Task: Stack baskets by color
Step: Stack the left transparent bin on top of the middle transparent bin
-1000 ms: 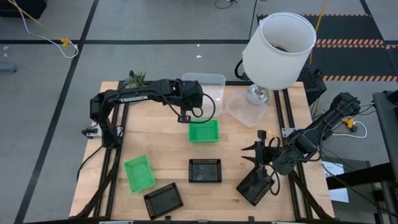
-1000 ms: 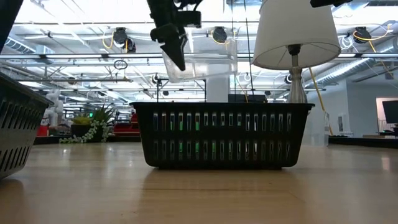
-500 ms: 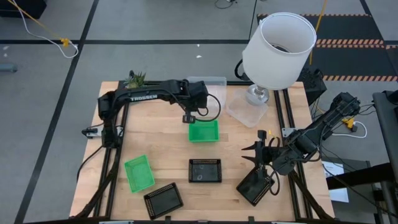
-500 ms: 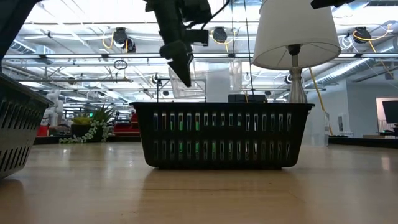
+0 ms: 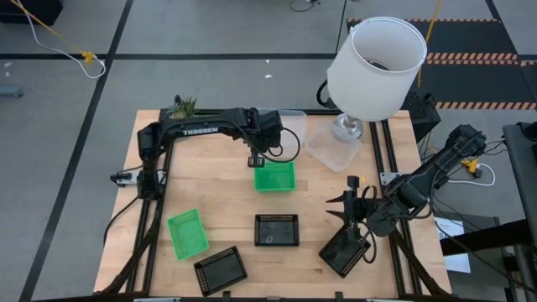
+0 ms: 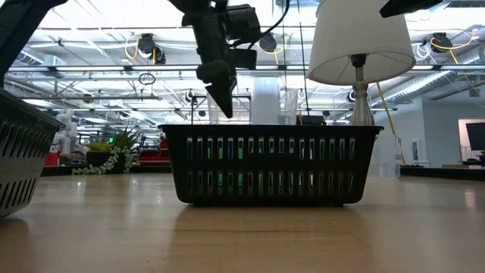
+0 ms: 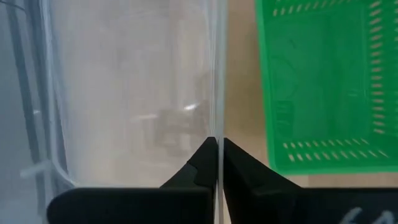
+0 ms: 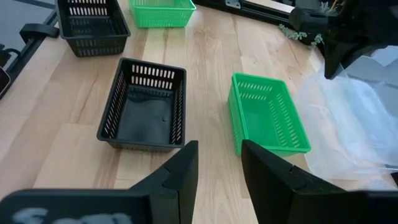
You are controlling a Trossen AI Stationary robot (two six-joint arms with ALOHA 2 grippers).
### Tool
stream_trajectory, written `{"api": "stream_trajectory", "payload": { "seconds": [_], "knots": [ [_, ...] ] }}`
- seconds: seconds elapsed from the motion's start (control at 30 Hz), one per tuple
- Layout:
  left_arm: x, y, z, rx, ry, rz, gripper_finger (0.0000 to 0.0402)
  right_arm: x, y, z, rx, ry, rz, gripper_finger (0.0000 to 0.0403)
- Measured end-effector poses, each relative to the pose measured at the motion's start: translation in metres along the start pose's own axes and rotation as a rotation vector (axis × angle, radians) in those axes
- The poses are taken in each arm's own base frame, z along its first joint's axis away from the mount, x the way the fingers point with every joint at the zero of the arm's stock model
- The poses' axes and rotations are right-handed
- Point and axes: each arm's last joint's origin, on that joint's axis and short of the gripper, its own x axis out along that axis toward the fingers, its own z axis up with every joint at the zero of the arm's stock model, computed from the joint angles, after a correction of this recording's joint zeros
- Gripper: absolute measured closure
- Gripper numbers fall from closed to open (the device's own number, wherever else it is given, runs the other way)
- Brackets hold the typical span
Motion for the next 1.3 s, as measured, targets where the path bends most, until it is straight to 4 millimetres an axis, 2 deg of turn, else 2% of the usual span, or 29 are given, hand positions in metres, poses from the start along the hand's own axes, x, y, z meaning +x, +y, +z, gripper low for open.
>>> {"api": "stream_trajectory", "payload": {
  "seconds": [0.23, 0.5, 0.77, 0.97, 1.3],
  "knots": [
    [0.008, 0.004, -0.001, -0.013, 0.013, 0.002, 0.0396, 0.000, 0.000, 0.000, 0.001, -0.001, 0.000, 0.0287],
    [0.009, 0.006, -0.004, -0.041, 0.021, -0.008, 0.0378, 0.000, 0.000, 0.000, 0.003, -0.004, 0.001, 0.0287],
    [0.014, 0.005, -0.005, -0.025, 0.011, -0.034, 0.0396, 0.000, 0.000, 0.001, 0.008, -0.010, 0.003, 0.0287],
    [0.022, 0.003, -0.011, -0.031, 0.031, -0.041, 0.0375, 0.000, 0.000, 0.001, 0.009, -0.010, 0.003, 0.0287],
    [0.023, 0.004, -0.007, -0.033, -0.004, -0.026, 0.0371, 0.000, 0.000, 0.001, 0.008, -0.010, 0.003, 0.0287]
  ]
}}
